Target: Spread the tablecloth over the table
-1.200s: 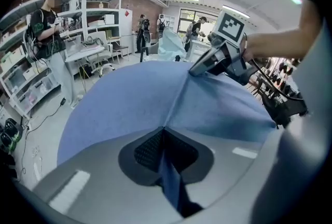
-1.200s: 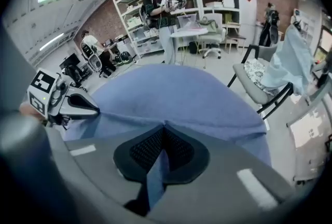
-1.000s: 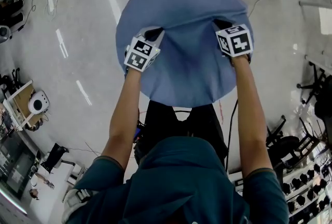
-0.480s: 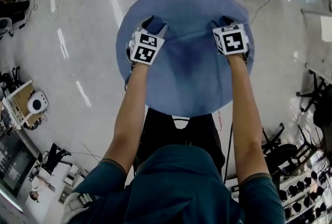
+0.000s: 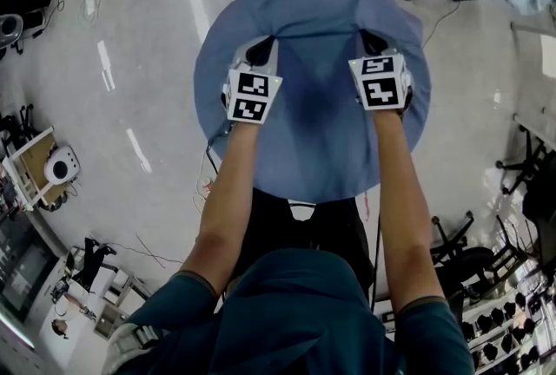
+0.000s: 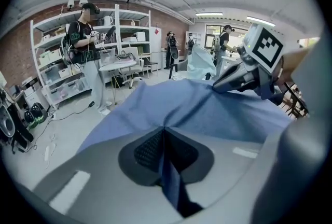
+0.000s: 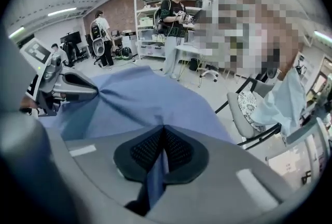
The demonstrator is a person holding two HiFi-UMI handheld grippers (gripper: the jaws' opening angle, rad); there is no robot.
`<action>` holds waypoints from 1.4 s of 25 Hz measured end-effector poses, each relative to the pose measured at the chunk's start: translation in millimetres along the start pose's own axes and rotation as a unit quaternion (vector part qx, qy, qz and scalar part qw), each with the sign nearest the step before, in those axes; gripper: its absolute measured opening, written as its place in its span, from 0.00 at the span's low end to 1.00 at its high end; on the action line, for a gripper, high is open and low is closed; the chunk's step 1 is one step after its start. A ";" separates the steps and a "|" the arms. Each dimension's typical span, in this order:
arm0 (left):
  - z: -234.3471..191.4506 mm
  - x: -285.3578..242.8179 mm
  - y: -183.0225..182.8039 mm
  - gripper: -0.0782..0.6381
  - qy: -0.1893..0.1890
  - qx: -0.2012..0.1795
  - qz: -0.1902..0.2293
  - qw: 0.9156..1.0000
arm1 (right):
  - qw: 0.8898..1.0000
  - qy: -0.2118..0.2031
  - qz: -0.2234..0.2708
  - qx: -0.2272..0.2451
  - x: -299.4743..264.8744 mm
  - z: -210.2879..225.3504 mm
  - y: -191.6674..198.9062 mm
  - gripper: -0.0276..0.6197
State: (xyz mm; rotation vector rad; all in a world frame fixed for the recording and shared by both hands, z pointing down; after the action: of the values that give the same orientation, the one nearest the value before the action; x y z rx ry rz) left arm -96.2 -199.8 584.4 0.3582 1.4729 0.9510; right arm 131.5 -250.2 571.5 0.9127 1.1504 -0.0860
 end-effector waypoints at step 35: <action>-59.9 -45.6 -39.1 0.26 -0.071 -0.108 0.035 0.991 | 0.993 0.021 0.108 -0.031 4.1 33.0 -49.1 0.14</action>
State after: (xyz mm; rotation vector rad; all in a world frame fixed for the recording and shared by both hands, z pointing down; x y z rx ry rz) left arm -131.9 -276.6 579.0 0.3145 1.2214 1.1062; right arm 133.7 -302.3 543.3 0.9824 1.0812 0.1448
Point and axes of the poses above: the fingertips, and each gripper's own axes: x backward along the fingers, z to its right, y out of its underside, the point moved 8 cm from there along x, backward along the fingers, and after that the axes turned 9 degrees about -y, right-handed, at the moved point
